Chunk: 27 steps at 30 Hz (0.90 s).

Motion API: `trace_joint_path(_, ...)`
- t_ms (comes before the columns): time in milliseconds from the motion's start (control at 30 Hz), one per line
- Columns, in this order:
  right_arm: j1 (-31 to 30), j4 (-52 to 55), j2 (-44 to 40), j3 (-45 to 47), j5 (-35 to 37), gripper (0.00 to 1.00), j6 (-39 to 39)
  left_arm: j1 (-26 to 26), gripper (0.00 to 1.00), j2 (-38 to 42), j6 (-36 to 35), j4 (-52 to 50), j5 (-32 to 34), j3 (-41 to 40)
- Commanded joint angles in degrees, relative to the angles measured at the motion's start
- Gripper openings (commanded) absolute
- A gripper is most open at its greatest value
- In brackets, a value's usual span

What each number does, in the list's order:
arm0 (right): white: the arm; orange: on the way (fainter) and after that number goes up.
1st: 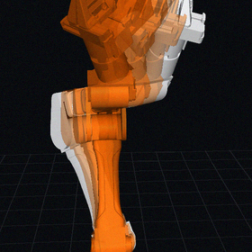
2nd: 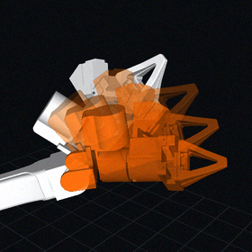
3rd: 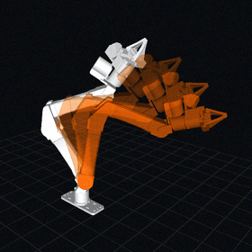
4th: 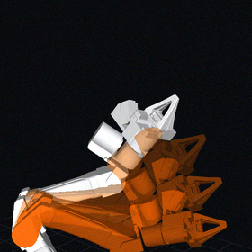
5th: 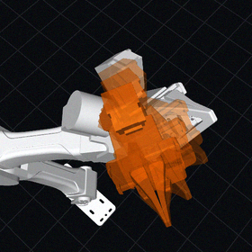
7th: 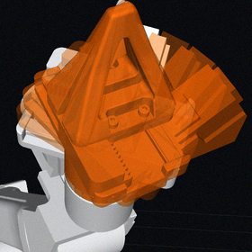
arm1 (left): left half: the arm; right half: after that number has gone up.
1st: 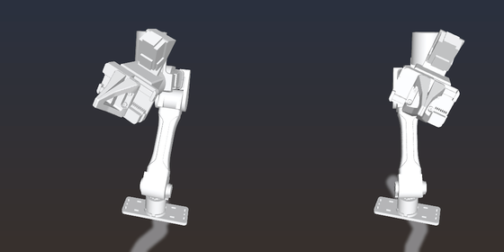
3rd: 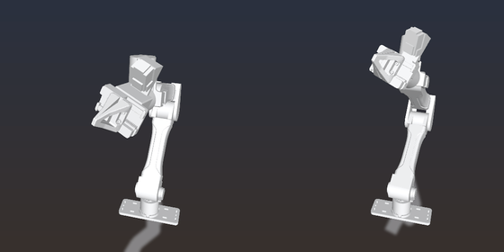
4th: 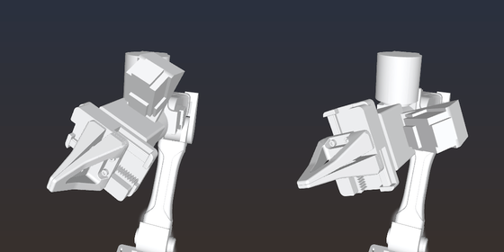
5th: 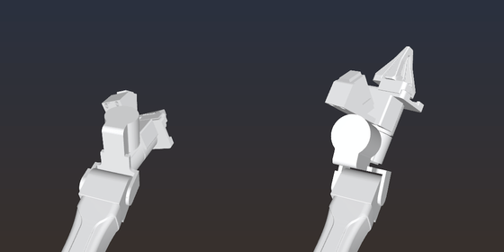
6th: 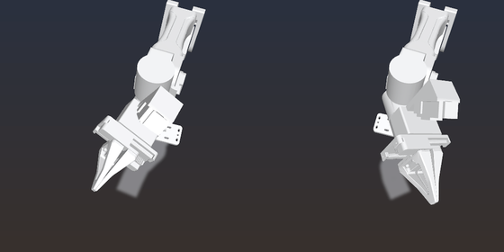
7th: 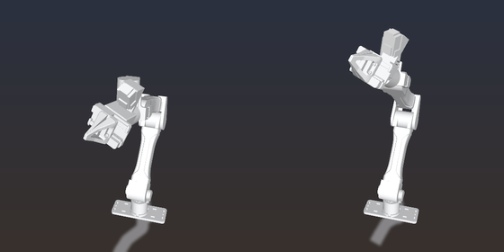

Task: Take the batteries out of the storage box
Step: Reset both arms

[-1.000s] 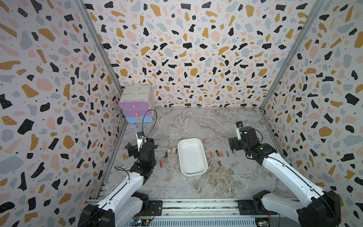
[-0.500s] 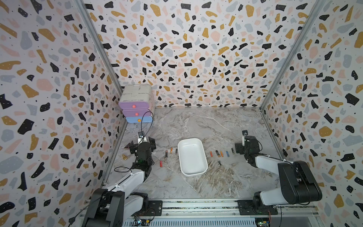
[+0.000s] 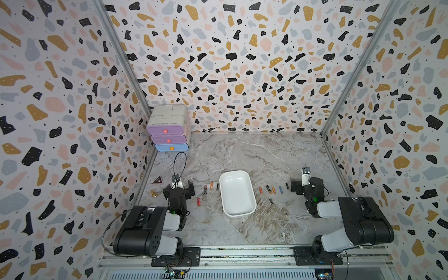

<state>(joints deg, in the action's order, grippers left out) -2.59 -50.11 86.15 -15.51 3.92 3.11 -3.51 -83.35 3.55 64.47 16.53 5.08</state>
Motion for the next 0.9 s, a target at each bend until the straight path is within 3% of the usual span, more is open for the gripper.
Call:
trace_joint_path(0,0.16,-6.88,0.15,-1.02,0.35,0.99,-0.82,0.26,1.0,-2.57,-2.17,14.73,-4.82,0.01)
trace_joint_path(100,0.18,-1.57,0.47,-3.87,6.27,0.99,-3.08,0.26,1.0,-0.82,-0.59,9.78,-1.01,1.54)
trace_joint_path(300,0.12,-1.73,0.19,-3.57,6.51,0.99,-3.1,0.43,1.0,1.67,1.08,-13.94,1.62,12.27)
trace_joint_path(867,0.09,0.01,0.42,-4.7,2.14,0.99,-1.4,0.43,1.0,1.68,1.11,-13.23,1.66,11.88)
